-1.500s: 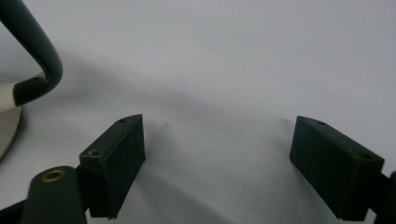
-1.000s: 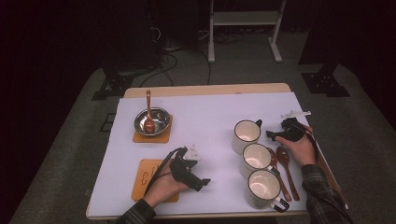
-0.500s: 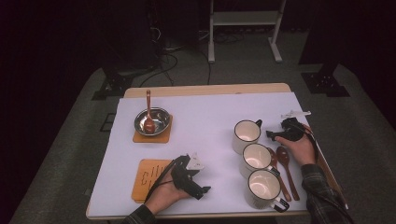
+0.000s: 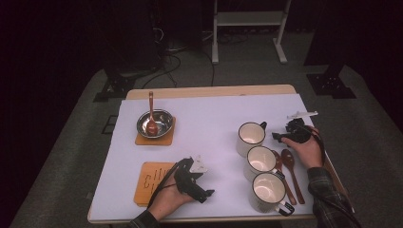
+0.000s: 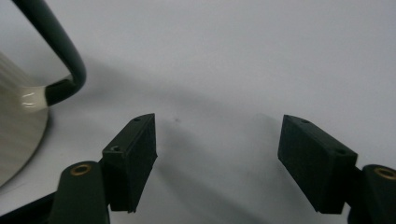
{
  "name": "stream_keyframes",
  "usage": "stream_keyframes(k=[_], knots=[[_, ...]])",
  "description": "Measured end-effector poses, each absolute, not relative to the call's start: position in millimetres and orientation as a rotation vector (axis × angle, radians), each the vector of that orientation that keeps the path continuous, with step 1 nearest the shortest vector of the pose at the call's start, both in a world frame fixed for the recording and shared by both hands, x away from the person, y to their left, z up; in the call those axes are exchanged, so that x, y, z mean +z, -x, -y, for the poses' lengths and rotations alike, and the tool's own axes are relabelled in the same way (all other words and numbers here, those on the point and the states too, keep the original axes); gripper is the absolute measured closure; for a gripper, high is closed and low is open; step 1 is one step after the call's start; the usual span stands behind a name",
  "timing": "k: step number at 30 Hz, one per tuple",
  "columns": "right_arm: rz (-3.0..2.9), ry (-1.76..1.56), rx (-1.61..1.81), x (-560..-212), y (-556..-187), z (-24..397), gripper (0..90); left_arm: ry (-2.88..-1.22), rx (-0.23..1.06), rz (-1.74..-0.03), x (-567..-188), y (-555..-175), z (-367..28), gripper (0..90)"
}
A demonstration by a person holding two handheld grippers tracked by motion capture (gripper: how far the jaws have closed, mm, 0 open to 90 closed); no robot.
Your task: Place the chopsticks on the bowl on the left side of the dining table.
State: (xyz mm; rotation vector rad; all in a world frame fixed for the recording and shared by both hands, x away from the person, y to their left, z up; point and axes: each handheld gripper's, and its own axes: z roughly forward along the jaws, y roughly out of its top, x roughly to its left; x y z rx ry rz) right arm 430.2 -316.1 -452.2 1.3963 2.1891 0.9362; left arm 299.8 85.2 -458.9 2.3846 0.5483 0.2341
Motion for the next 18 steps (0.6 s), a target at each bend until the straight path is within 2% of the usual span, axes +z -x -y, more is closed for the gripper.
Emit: stream_keyframes(k=[16,18], knots=[[-2.178,-1.376,0.955,-434.6,-407.4,322.9,32.7,-2.379,0.231,-0.554,-459.3,-299.8,-84.8,0.0],[-2.184,-1.375,0.963,-433.4,-404.3,324.4,35.8,-2.379,0.231,-0.554,-459.3,-299.8,-84.8,0.0]])
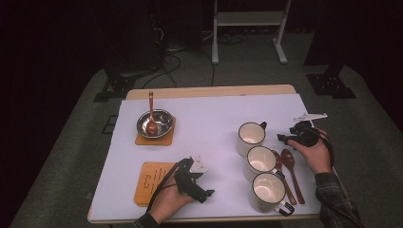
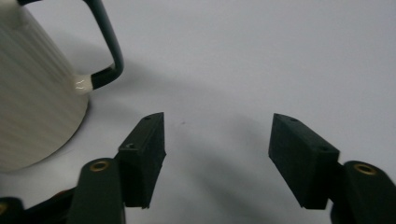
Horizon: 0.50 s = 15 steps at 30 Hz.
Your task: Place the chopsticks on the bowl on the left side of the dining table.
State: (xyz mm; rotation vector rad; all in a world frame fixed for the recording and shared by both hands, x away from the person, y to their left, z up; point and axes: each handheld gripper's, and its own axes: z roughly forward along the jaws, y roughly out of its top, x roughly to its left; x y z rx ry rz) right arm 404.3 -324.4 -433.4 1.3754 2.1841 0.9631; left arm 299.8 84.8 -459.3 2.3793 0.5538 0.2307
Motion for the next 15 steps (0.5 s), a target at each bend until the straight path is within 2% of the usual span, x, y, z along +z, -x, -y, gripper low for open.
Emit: stream_keyframes(k=[15], knots=[[-2.169,-1.388,0.969,-426.8,-384.7,341.8,41.5,-2.382,0.231,-0.552,-459.2,-300.0,-84.9,0.0]])
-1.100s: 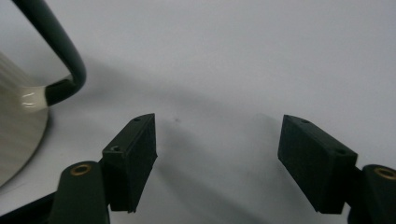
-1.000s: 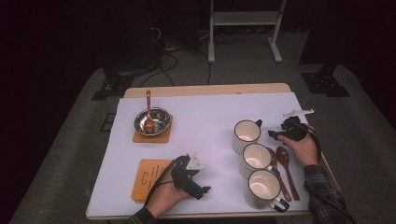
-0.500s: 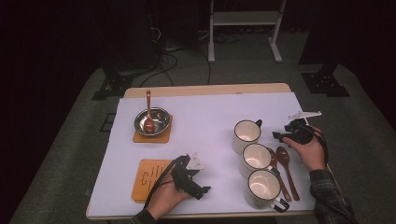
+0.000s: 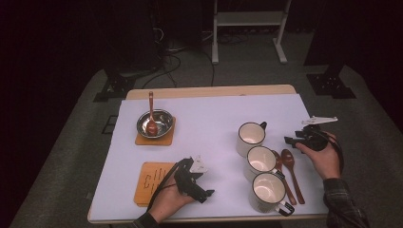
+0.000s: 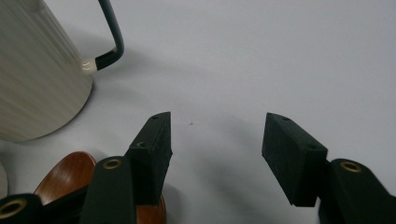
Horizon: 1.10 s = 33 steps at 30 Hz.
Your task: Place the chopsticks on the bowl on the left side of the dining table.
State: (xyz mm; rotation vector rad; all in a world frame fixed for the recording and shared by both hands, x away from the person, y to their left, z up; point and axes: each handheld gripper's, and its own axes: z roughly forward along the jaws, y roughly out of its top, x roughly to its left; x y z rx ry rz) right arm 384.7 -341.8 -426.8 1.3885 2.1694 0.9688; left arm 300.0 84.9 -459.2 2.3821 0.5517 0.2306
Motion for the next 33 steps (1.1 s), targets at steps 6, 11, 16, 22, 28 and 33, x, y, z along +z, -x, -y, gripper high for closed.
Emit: stream_keyframes(k=[6,11,16,22,28,33], knots=[[-2.165,-1.397,0.958,-426.9,-378.5,351.8,45.6,-2.380,0.230,-0.554,-459.3,-299.9,-84.8,0.0],[-2.158,-1.413,0.949,-428.8,-375.1,360.3,49.2,-2.379,0.230,-0.555,-459.3,-299.8,-84.8,0.0],[-2.146,-1.433,0.930,-431.7,-373.5,368.0,52.0,-2.378,0.230,-0.556,-459.3,-299.8,-84.7,0.0],[-2.131,-1.459,0.905,-436.1,-374.1,376.9,58.6,-2.379,0.230,-0.555,-459.3,-299.8,-84.7,0.0],[-2.109,-1.492,0.890,-440.5,-375.1,386.4,64.4,-2.379,0.230,-0.556,-459.4,-299.7,-84.7,0.0],[-2.103,-1.513,0.882,-444.0,-376.2,391.2,69.2,-2.379,0.230,-0.556,-459.3,-299.7,-84.7,0.0]])
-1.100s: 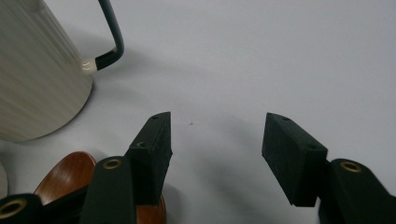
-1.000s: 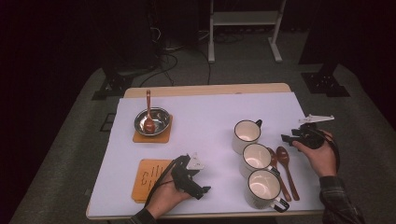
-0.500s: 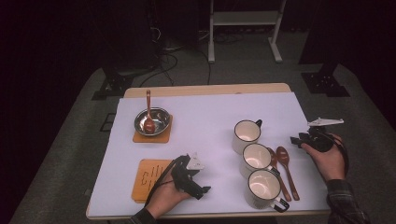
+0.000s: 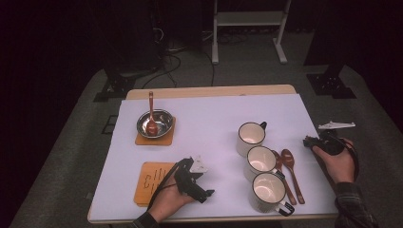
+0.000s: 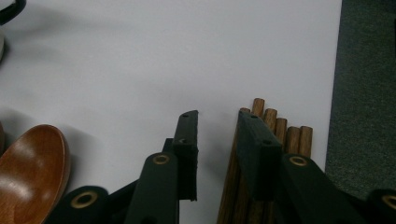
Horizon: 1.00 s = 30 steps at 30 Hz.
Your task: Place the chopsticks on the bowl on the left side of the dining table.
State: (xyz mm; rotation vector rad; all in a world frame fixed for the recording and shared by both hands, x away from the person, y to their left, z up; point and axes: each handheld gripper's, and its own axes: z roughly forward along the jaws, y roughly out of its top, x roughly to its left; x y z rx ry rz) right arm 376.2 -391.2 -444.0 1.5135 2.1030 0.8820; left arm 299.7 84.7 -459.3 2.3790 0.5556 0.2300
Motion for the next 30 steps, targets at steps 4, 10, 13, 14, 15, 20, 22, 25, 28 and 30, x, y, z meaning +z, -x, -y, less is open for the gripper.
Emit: stream_keyframes(k=[4,10,13,14,15,20,22,25,28,30], knots=[[-2.107,-1.507,0.873,-444.4,-376.3,390.9,72.0,-2.379,0.230,-0.556,-459.4,-299.7,-84.6,0.0],[-2.105,-1.503,0.858,-445.7,-376.8,390.4,74.2,-2.379,0.230,-0.556,-459.3,-299.7,-84.6,0.0],[-2.102,-1.504,0.857,-445.8,-376.6,390.6,75.5,-2.379,0.230,-0.556,-459.4,-299.7,-84.6,0.0],[-2.101,-1.504,0.855,-445.9,-376.5,390.5,75.5,-2.379,0.230,-0.555,-459.3,-299.7,-84.6,0.0],[-2.100,-1.498,0.848,-445.7,-376.4,390.6,75.6,-2.379,0.230,-0.556,-459.4,-299.7,-84.6,0.0],[-2.093,-1.503,0.839,-445.5,-375.8,392.1,76.3,-2.379,0.230,-0.556,-459.4,-299.7,-84.6,0.0],[-2.092,-1.502,0.836,-445.5,-375.8,392.0,76.6,-2.379,0.230,-0.556,-459.4,-299.7,-84.6,0.0],[-2.091,-1.504,0.832,-445.5,-375.5,392.3,77.4,-2.379,0.230,-0.555,-459.3,-299.7,-84.6,0.0],[-2.090,-1.503,0.816,-445.4,-375.2,392.4,78.1,-2.379,0.230,-0.555,-459.4,-299.7,-84.6,0.0],[-2.090,-1.503,0.815,-445.5,-375.0,393.0,78.1,-2.379,0.230,-0.556,-459.4,-299.7,-84.6,0.0]])
